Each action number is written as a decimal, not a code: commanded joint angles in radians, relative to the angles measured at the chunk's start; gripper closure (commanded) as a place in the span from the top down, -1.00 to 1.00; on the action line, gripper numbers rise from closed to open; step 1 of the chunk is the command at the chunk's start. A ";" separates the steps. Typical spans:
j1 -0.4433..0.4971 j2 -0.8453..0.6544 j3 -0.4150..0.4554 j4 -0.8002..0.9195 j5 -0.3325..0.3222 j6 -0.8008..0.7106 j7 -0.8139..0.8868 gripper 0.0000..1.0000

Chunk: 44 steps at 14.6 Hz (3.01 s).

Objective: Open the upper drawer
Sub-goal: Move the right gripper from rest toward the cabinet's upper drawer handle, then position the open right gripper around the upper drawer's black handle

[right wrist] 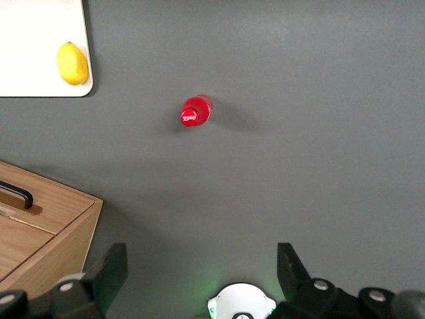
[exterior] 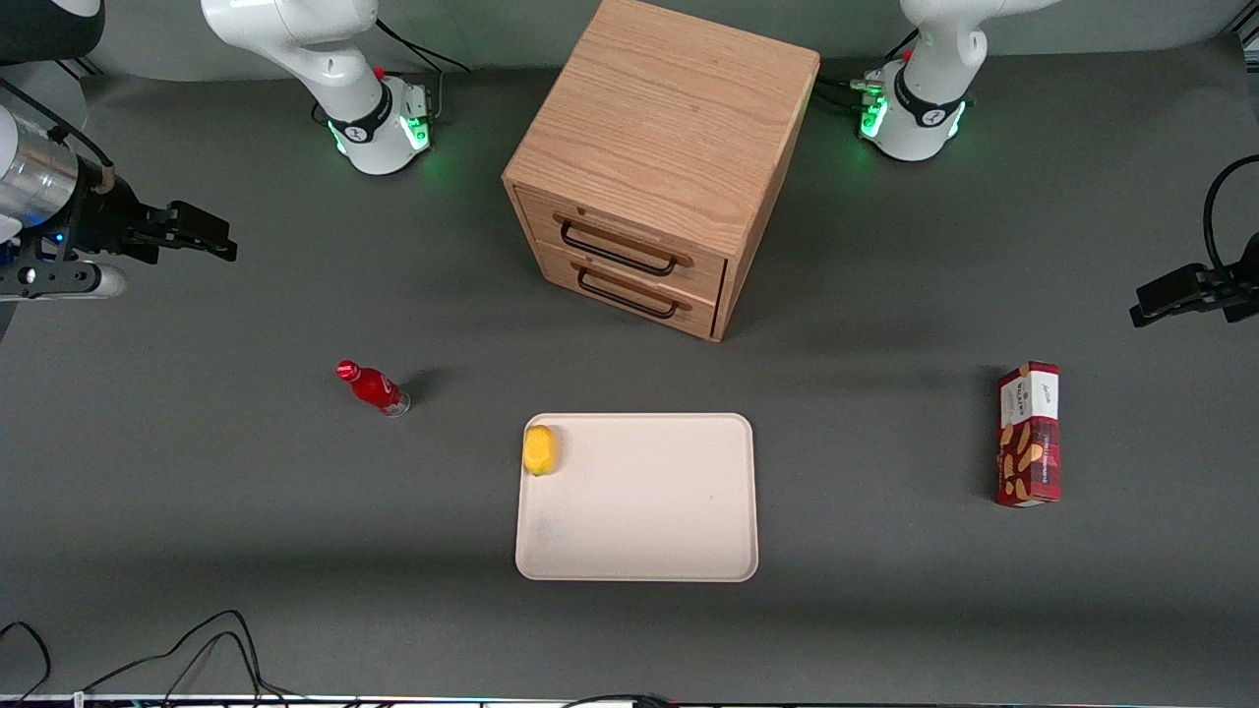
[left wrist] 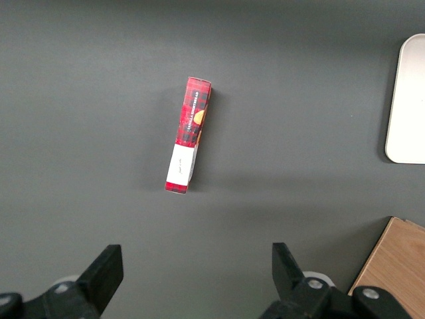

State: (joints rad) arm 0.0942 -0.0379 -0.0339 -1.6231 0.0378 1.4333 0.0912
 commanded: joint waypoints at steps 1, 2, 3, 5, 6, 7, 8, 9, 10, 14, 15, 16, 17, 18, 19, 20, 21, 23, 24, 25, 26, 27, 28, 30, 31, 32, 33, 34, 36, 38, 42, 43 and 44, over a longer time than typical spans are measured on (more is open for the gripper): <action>-0.007 0.001 -0.001 0.005 0.016 0.001 0.002 1.00; -0.007 0.003 -0.001 0.005 0.016 0.001 0.002 1.00; -0.004 0.003 -0.001 0.006 0.016 0.001 0.002 1.00; -0.002 0.003 -0.001 0.006 0.016 0.001 0.001 1.00; 0.002 0.006 -0.001 0.006 0.014 0.000 0.002 1.00; 0.005 0.019 -0.001 0.012 0.016 -0.001 0.004 1.00; 0.007 0.029 0.000 0.019 0.016 -0.001 0.014 1.00; 0.010 0.033 0.000 0.019 0.017 -0.001 0.018 1.00; 0.009 0.036 0.009 0.014 0.020 0.001 0.016 1.00; 0.010 0.081 0.028 0.015 0.126 0.024 0.002 1.00; 0.010 0.110 0.028 0.023 0.164 0.026 -0.001 1.00; 0.012 0.139 0.029 0.031 0.207 0.032 -0.020 1.00; 0.012 0.156 0.046 0.066 0.220 0.047 -0.063 1.00; 0.012 0.174 0.084 0.093 0.211 0.061 -0.079 1.00; 0.010 0.193 0.115 0.106 0.200 0.075 -0.079 1.00; 0.012 0.208 0.133 0.109 0.195 0.100 -0.079 1.00; 0.012 0.223 0.156 0.109 0.194 0.117 -0.080 1.00; 0.012 0.256 0.201 0.121 0.173 0.157 -0.085 1.00; 0.012 0.275 0.242 0.144 0.133 0.165 -0.102 1.00; 0.010 0.295 0.293 0.170 0.081 0.170 -0.120 1.00; 0.007 0.329 0.322 0.198 0.061 0.176 -0.117 1.00; 0.012 0.352 0.336 0.219 0.060 0.177 -0.120 1.00; 0.033 0.380 0.367 0.238 0.044 0.177 -0.142 1.00; 0.102 0.423 0.378 0.282 -0.001 0.177 -0.173 1.00; 0.142 0.447 0.379 0.299 -0.001 0.177 -0.174 1.00; 0.157 0.466 0.379 0.327 0.001 0.177 -0.180 1.00; 0.165 0.493 0.382 0.350 0.011 0.185 -0.183 1.00; 0.180 0.506 0.391 0.358 0.025 0.202 -0.188 1.00; 0.212 0.512 0.394 0.345 0.028 0.234 -0.191 1.00; 0.246 0.518 0.396 0.338 0.030 0.249 -0.231 1.00; 0.253 0.517 0.449 0.244 0.051 0.308 -0.286 1.00; 0.248 0.509 0.465 0.215 0.051 0.325 -0.289 1.00; 0.246 0.501 0.477 0.185 0.051 0.346 -0.289 1.00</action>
State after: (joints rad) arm 0.3534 0.4818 0.4177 -1.3756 0.0728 1.7326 -0.1598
